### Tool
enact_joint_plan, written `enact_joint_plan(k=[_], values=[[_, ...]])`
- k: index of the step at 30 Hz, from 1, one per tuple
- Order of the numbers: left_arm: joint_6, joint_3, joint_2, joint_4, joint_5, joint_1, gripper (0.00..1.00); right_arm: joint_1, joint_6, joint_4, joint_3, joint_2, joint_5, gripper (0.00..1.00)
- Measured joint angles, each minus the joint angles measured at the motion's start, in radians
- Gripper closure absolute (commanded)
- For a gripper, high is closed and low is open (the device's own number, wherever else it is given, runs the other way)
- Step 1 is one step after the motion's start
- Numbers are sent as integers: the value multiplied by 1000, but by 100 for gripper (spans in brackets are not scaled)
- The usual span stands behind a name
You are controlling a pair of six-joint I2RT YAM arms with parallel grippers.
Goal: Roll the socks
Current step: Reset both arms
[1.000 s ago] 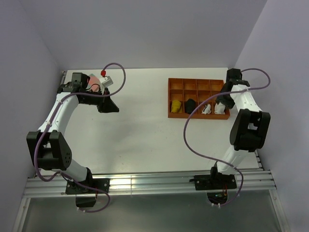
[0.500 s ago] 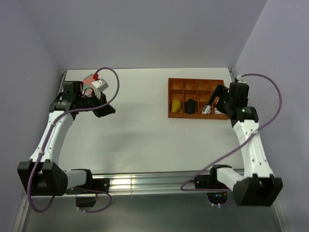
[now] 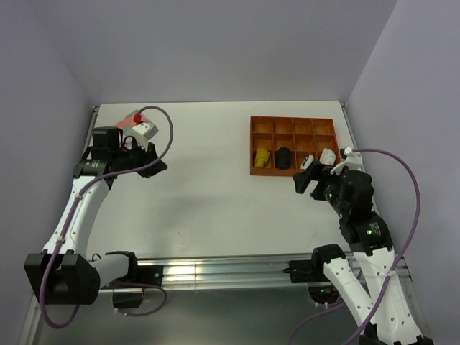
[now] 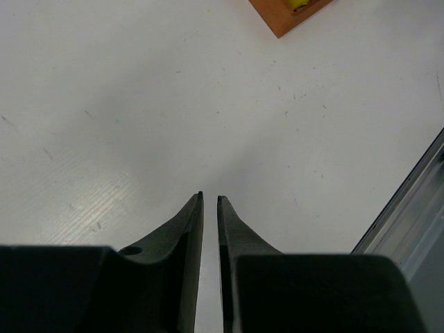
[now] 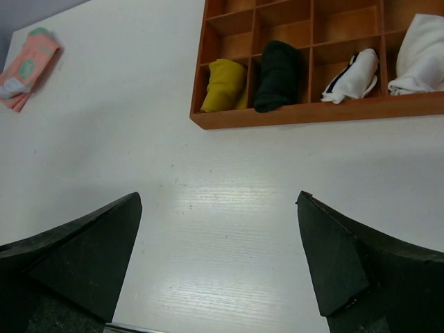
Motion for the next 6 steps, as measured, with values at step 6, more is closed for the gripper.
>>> enact_joint_plan(k=[6], values=[[-7,-19,-4,23,-14,0,81,9,0,5,-3,2,-12,0]])
